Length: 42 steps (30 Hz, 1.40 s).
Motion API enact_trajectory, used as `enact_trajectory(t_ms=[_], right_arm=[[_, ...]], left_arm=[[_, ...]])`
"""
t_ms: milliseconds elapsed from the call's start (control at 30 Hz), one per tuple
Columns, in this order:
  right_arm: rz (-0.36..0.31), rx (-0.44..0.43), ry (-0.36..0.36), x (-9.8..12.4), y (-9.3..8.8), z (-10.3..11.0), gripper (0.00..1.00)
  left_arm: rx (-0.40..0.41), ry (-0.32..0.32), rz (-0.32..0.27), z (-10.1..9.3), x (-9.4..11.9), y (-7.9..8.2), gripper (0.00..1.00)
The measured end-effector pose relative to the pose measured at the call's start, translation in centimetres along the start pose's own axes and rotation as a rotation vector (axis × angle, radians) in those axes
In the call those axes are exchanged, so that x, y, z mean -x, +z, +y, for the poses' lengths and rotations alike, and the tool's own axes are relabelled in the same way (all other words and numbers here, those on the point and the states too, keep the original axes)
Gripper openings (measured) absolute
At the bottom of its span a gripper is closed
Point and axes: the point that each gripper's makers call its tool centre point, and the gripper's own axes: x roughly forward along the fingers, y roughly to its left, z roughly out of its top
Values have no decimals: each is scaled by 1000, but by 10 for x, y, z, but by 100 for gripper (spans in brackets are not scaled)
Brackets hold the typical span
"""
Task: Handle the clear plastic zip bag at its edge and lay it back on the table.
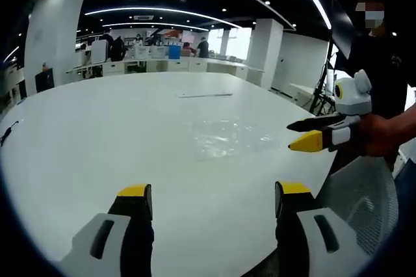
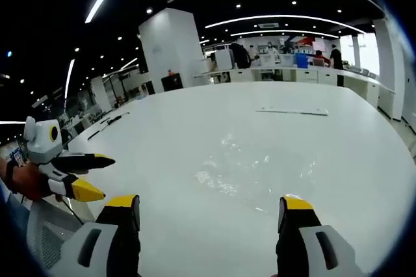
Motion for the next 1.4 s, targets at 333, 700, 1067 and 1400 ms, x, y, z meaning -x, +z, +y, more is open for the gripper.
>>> enact_trajectory(t_ms=[333, 700, 1067, 1400], right_arm=[[6, 21, 14, -16, 4, -3, 88], [23, 43, 31, -36, 8, -4, 88], [31, 59, 51, -51, 20, 2, 88], [38, 59, 53, -74, 32, -1, 85]], left_arm=[[8, 3, -3, 0, 1, 2, 75], [15, 5, -5, 0, 2, 2, 73], [17, 7, -5, 1, 2, 1, 73], [20, 5, -13, 0, 3, 3, 72]])
